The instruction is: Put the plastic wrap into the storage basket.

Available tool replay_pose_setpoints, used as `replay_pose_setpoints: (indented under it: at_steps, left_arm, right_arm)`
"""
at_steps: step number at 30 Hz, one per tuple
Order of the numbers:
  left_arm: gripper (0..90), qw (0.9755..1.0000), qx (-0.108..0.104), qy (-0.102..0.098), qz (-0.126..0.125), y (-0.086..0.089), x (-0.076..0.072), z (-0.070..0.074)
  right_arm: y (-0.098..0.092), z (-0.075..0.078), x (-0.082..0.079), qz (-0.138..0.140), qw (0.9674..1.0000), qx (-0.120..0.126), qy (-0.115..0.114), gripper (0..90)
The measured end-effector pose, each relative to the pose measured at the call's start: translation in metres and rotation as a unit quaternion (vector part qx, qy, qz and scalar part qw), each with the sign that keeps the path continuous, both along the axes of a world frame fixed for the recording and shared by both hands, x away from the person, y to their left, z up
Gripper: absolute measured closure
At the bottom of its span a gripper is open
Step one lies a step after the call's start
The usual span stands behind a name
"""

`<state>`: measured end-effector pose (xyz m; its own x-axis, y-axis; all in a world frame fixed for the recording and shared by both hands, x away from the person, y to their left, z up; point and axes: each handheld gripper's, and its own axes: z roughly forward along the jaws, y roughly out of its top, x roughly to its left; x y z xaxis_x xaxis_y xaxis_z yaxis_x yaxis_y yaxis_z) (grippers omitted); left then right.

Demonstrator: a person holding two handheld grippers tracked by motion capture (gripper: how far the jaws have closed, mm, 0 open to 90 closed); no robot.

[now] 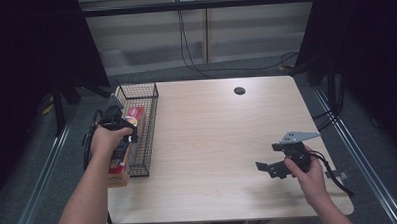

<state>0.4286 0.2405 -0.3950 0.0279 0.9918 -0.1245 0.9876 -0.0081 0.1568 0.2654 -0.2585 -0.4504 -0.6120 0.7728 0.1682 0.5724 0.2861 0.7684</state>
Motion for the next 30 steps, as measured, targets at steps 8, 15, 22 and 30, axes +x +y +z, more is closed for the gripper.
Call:
replay_pose_setpoints:
  at_steps: [8, 15, 22, 30]
  left_arm:
    - [27.2, 0.9998, -0.015, -0.009, 0.011, 0.003, -0.001, 0.000]
    - [21.0, 0.9994, -0.031, -0.010, 0.007, 0.006, -0.002, 0.002]
    - [19.3, 0.9990, -0.042, -0.015, 0.007, 0.007, -0.004, 0.005]
    - [12.2, 0.9978, -0.058, -0.032, -0.008, 0.009, -0.006, 0.013]
  right_arm:
    - [0.000, 0.000, 0.000, 0.000, 1.0000, 0.000, 0.000, 2.2]
    - [0.000, 0.000, 0.000, 0.000, 1.0000, 0.000, 0.000, 2.2]
    - [0.000, 0.001, 0.000, 0.001, 1.0000, 0.000, -0.001, 2.2]
    - [0.000, 0.001, 0.000, 0.002, 1.0000, -0.001, -0.001, 2.2]
